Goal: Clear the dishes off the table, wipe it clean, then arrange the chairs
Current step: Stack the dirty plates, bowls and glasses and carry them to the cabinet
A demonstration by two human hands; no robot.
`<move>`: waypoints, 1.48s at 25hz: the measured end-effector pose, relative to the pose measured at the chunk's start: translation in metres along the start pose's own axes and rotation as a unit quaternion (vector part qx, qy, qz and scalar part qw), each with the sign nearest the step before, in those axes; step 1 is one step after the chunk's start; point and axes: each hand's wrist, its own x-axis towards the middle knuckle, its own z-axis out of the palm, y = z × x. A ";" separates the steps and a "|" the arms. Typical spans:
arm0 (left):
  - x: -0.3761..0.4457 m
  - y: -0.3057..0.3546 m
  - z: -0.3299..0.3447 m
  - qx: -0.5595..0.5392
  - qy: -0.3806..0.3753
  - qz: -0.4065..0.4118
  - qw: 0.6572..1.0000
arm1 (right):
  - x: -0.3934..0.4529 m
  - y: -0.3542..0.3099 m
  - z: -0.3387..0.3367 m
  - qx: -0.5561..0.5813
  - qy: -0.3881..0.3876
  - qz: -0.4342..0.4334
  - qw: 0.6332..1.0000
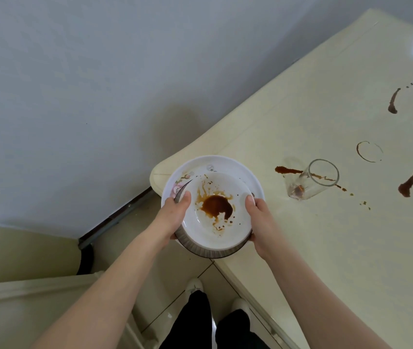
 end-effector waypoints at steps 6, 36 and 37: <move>0.005 -0.006 0.002 0.029 0.026 0.057 0.998 | -0.005 0.002 -0.003 -0.007 0.016 -0.017 1.000; 0.019 0.074 0.033 0.265 0.232 0.264 0.898 | 0.054 -0.117 -0.040 -0.138 0.048 -0.319 0.937; 0.022 0.071 0.019 0.251 0.234 0.252 0.905 | 0.055 -0.123 -0.020 -0.152 0.025 -0.324 0.934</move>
